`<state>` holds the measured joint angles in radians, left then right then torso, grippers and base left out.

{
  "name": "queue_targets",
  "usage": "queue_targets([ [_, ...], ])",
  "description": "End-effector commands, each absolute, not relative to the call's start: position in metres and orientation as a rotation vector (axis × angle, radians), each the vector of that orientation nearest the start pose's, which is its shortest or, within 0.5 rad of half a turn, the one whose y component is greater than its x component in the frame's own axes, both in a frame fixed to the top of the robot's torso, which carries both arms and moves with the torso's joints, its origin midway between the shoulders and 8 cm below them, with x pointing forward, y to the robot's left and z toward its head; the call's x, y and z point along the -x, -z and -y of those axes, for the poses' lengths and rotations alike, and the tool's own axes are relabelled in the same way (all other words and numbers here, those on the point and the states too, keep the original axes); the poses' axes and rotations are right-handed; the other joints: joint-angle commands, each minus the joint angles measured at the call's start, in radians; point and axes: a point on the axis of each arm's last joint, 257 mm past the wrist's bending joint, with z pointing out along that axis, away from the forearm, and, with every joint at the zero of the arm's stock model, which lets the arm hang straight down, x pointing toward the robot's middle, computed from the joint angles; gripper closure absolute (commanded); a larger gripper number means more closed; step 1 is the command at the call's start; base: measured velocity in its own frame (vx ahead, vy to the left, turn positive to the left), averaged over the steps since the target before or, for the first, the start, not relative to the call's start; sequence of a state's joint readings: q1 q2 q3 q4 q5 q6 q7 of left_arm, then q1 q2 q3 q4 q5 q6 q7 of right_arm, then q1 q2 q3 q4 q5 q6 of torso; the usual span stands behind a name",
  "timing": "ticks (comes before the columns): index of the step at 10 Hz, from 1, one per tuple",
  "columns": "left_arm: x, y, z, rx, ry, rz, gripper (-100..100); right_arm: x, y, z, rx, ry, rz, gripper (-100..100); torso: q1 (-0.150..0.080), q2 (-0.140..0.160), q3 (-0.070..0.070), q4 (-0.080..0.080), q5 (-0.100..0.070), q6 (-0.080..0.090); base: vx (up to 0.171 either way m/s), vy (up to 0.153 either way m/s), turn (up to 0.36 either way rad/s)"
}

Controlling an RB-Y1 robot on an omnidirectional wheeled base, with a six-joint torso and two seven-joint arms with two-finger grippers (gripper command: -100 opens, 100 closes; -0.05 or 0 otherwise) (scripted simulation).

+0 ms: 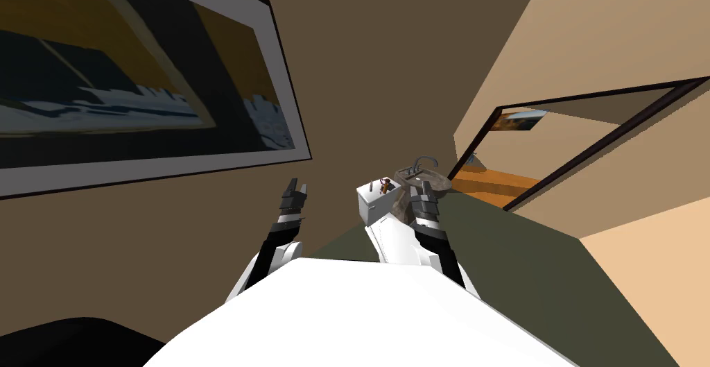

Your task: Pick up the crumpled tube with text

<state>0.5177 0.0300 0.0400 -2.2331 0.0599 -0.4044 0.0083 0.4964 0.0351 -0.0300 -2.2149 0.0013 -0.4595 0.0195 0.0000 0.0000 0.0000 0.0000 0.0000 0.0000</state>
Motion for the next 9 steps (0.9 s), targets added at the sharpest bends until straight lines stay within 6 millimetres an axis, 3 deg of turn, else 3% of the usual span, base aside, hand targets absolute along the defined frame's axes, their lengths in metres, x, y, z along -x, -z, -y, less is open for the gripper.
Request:
queue_targets([
  [1,-0.362,0.021,-0.305,0.802,1.261,-0.699,0,-0.362,0.013,0.293,-0.723,-1.222,-0.695,-100,0.000,0.000,0.000,0.000,0.000,0.000,0.000,0.000,0.000],
  [6,-0.362,0.021,-0.305,0.802,1.261,-0.699,0,-0.374,0.030,0.283,-0.617,-1.148,-0.842,-100,0.000,-0.002,-0.001,0.000,0.000,0.000,0.018,0.012,0.016],
  [9,-0.362,0.021,-0.305,0.802,1.261,-0.699,0,-0.387,0.053,0.279,-0.540,-1.045,-0.948,-100,0.002,-0.003,-0.002,-0.001,0.000,0.000,0.037,0.032,0.033],
])
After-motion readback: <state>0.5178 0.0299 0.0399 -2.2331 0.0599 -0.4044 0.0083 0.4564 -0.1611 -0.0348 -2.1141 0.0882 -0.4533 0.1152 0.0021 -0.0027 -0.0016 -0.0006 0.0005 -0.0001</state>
